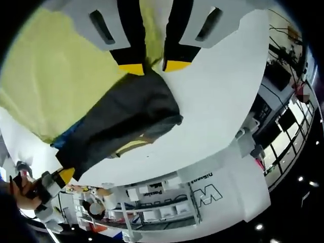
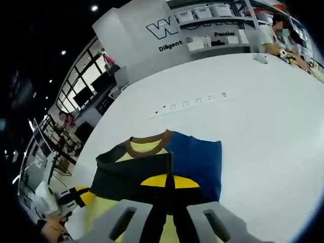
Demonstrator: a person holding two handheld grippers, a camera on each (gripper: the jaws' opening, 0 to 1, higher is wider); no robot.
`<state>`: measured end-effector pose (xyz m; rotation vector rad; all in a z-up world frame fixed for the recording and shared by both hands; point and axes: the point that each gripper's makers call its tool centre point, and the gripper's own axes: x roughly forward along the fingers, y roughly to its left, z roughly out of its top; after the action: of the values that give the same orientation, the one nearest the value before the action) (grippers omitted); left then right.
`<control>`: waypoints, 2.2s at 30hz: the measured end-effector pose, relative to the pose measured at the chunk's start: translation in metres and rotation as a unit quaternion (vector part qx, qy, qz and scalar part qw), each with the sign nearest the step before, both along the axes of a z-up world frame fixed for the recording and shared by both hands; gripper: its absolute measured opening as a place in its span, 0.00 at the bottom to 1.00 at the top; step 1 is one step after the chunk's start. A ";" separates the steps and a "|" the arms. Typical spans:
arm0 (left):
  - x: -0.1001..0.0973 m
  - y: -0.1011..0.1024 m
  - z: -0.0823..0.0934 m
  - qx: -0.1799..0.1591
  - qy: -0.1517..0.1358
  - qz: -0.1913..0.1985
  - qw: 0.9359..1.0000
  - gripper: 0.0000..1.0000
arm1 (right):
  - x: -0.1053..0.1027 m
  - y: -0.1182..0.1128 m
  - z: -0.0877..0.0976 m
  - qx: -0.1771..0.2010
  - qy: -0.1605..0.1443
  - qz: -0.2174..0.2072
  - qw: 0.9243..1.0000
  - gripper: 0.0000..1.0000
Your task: Fold the garment on the visible template until the final outline fits inside the template.
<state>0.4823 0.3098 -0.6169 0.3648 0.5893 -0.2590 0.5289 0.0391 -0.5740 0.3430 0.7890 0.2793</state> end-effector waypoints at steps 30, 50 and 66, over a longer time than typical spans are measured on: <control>-0.005 0.023 -0.008 -0.103 0.024 0.073 0.992 0.06 | -0.028 -0.021 -0.065 -0.069 0.072 0.061 0.993 0.00; -0.008 0.019 0.000 -0.045 0.002 0.028 0.999 0.21 | 0.006 0.089 0.063 -0.047 -0.205 0.208 0.955 0.36; -0.002 0.004 -0.001 -0.045 -0.001 -0.010 0.999 0.33 | 0.013 0.187 0.051 -0.066 -0.238 0.347 0.905 0.44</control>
<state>0.4802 0.3137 -0.6180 0.2851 0.5699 -0.3038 0.5418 0.2266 -0.5226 -0.1545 0.4119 0.9376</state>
